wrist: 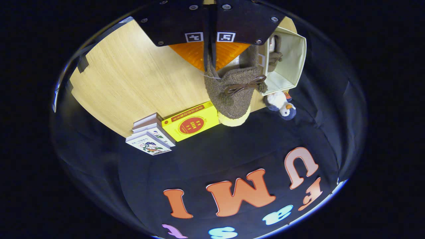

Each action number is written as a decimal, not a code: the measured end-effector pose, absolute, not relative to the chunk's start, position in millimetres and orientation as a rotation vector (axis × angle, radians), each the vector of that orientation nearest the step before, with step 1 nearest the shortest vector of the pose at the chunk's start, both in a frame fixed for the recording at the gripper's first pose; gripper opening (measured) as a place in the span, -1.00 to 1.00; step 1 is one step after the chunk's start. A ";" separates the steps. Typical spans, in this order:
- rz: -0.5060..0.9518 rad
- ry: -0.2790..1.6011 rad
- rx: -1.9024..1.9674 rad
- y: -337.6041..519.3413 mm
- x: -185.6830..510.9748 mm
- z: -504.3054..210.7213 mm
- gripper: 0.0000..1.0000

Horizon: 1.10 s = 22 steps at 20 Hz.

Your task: Open the storage box then place both shoes into the box .Put the left shoe in first, then the right shoe, with the right side of both shoes facing outward in a uniform manner.

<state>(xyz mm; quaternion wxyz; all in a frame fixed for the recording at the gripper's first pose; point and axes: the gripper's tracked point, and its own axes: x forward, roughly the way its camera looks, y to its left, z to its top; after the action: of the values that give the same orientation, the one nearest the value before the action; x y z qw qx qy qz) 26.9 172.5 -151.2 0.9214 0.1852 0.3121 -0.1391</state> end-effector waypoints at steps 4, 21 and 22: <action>-0.245 0.631 0.387 228.0 38.5 -139.8 -0.99; -0.178 0.686 0.364 321.0 78.3 -166.7 -0.99; -0.185 0.693 0.347 320.7 76.8 -170.0 -0.98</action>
<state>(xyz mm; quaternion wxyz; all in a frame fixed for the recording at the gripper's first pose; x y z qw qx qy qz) 76.8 320.7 -170.0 0.9216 0.1688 0.3376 -0.0901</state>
